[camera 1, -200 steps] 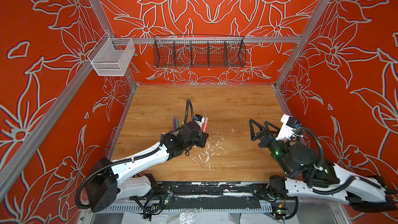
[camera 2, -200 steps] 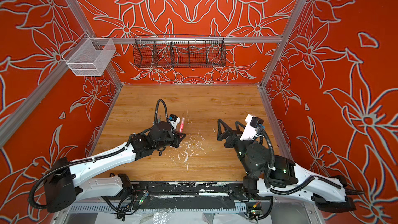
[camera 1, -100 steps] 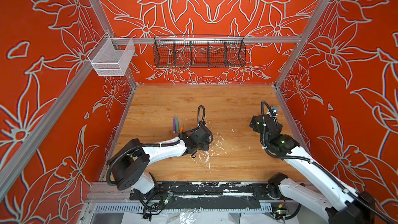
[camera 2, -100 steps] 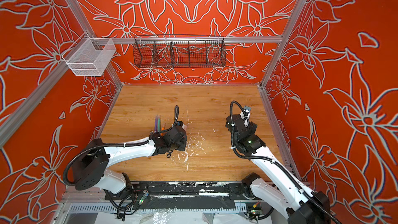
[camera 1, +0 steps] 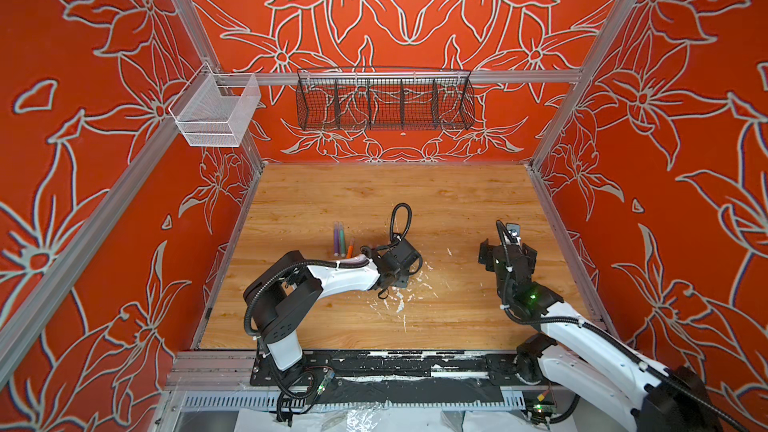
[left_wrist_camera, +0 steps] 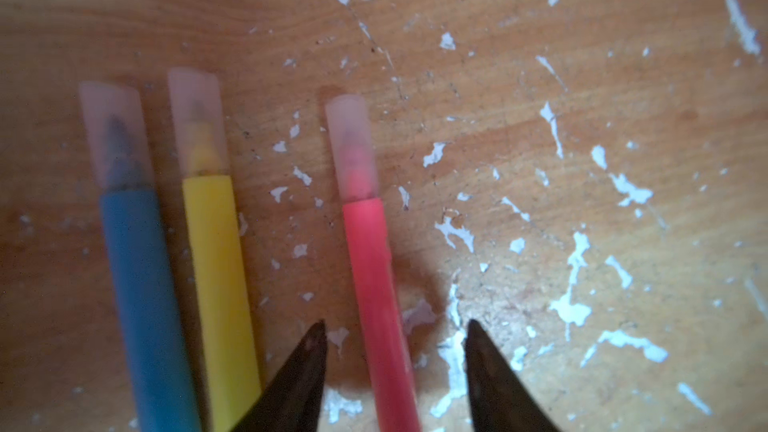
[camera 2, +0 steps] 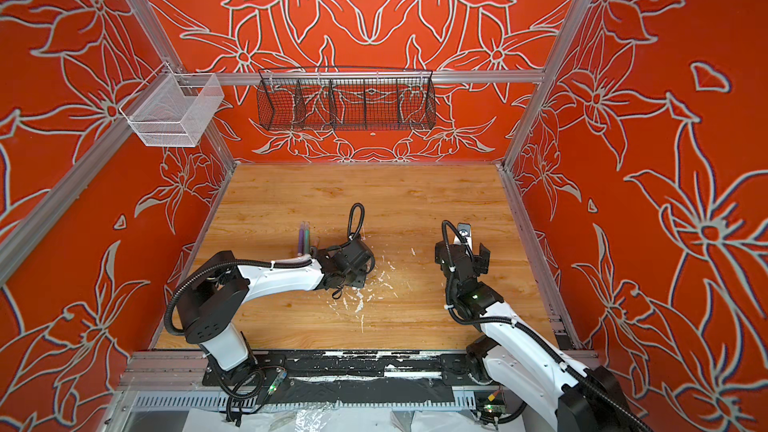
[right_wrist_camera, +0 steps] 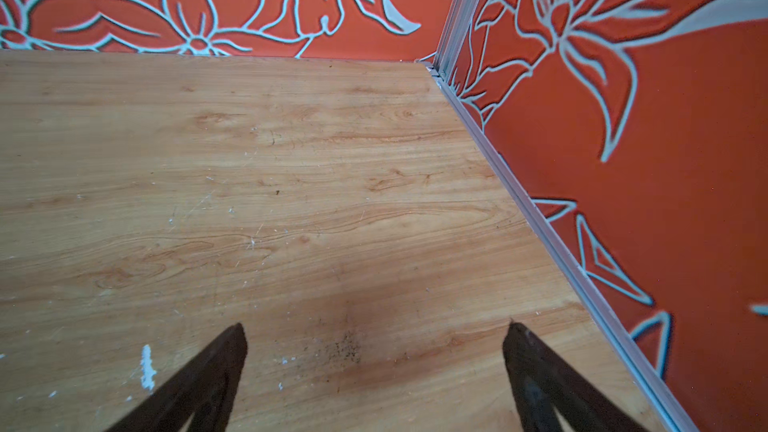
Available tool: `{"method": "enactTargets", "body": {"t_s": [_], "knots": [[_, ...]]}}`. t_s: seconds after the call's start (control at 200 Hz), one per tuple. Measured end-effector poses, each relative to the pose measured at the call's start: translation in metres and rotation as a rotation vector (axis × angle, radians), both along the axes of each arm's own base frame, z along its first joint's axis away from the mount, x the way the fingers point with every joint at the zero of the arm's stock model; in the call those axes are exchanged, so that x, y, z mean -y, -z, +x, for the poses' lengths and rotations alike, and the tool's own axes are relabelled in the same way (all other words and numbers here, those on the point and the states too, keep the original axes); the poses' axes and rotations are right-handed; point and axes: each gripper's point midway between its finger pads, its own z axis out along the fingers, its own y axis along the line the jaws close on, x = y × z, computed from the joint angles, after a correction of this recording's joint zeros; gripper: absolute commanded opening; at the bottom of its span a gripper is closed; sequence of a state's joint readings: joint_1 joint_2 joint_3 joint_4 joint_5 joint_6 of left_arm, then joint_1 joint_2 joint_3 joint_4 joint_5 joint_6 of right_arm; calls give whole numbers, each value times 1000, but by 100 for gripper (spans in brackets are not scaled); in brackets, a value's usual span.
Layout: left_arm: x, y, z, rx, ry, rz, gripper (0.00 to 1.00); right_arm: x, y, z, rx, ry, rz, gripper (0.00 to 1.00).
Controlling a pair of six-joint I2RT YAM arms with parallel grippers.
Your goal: Insert the pens into the pen caps
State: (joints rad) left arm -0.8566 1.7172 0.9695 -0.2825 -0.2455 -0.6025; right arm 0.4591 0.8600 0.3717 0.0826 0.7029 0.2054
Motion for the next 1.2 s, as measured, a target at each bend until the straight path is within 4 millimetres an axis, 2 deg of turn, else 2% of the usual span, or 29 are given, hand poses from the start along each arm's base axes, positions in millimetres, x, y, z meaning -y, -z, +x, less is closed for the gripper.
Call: {"method": "enactTargets", "body": {"t_s": [0.115, 0.21, 0.28, 0.365, 0.465, 0.52, 0.565, 0.63, 0.676, 0.746, 0.791, 0.841, 0.876, 0.916, 1.006, 1.066, 1.126, 1.201], "knots": [[0, -6, 2, 7, 15, 15, 78, 6, -12, 3, 62, 26, -34, 98], [3, -21, 7, 33, 25, 15, 86, 17, -6, 4, 77, 66, -62, 98], [3, -46, 14, 90, 32, 1, 90, 27, 6, 8, 53, 99, -91, 98], [-7, -91, 24, 210, 11, -29, 99, 37, 22, 15, 17, 137, -116, 97], [-43, -155, 45, 396, -93, -62, 98, 49, 37, 24, -8, 156, -111, 97], [-79, -185, 60, 520, -202, -65, 100, 52, 40, 29, -1, 151, -101, 97], [-109, -196, 69, 592, -278, -45, 93, 55, 40, 34, 18, 146, -87, 97], [-159, -193, 79, 654, -402, 32, 90, 58, 46, 43, 36, 127, -60, 97], [-194, -179, 83, 668, -475, 108, 90, 58, 56, 48, 6, 100, -49, 97], [-245, -140, 79, 654, -568, 227, 88, 55, 68, 55, -26, 54, -28, 98], [-274, -112, 71, 615, -608, 302, 92, 53, 72, 59, -31, 30, -11, 97], [-295, -87, 60, 546, -631, 371, 90, 49, 76, 62, -35, -1, 5, 98], [-303, -78, 57, 519, -633, 386, 89, 47, 77, 62, -37, -17, 13, 98], [-306, -78, 60, 521, -629, 384, 89, 45, 76, 64, -32, -27, 19, 98], [-306, -93, 75, 586, -612, 363, 90, 41, 72, 67, -10, -52, 30, 97], [-305, -104, 81, 637, -601, 357, 94, 39, 70, 68, -3, -63, 34, 97], [-305, -107, 78, 671, -600, 346, 97, 38, 69, 69, 3, -71, 38, 97], [-311, -98, 68, 690, -610, 329, 97, 38, 69, 69, 5, -72, 39, 97]]}}
